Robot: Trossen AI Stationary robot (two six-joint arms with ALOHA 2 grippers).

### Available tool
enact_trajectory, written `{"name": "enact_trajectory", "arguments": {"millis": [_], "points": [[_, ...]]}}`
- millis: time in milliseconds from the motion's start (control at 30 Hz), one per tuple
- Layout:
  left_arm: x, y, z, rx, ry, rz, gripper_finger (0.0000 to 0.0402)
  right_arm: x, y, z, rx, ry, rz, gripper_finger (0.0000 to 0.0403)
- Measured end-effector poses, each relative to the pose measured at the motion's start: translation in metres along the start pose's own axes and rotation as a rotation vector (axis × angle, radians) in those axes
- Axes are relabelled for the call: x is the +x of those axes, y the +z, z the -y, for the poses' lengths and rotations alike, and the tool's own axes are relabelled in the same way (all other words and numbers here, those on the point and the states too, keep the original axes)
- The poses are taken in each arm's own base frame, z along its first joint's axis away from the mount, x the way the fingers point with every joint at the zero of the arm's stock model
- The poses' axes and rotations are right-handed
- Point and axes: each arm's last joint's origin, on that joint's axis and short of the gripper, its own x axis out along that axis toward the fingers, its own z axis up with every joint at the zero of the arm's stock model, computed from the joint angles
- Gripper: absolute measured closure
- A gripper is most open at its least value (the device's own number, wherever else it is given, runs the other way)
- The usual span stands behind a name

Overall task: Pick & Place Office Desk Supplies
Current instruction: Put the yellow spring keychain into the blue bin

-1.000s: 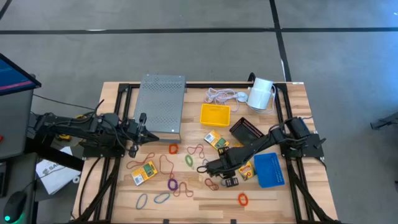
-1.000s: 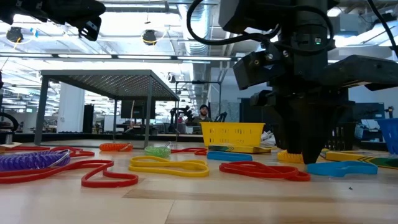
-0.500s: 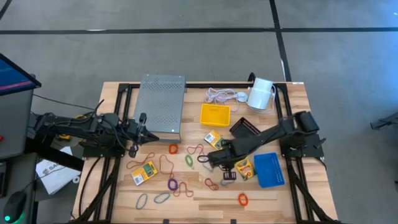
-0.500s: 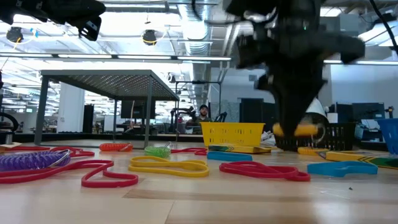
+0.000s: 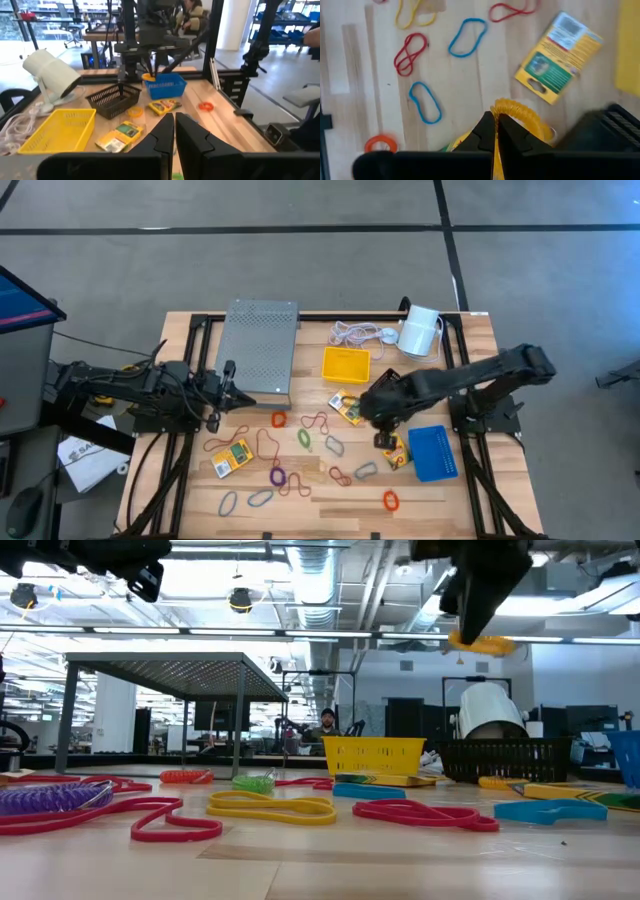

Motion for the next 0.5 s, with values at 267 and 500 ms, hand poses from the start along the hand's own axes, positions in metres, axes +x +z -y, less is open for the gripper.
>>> {"name": "enact_trajectory", "arguments": {"millis": [267,500], "points": [[0.000,0.006,0.000,-0.012,-0.001,0.059,0.0390,-0.020,-0.074,0.021,0.258,0.103,0.171,0.0403],[0.019,0.015,0.000,-0.076,-0.011,0.164,0.0390,-0.033,-0.129,0.015,0.427,0.215,0.266,0.0403]]}}
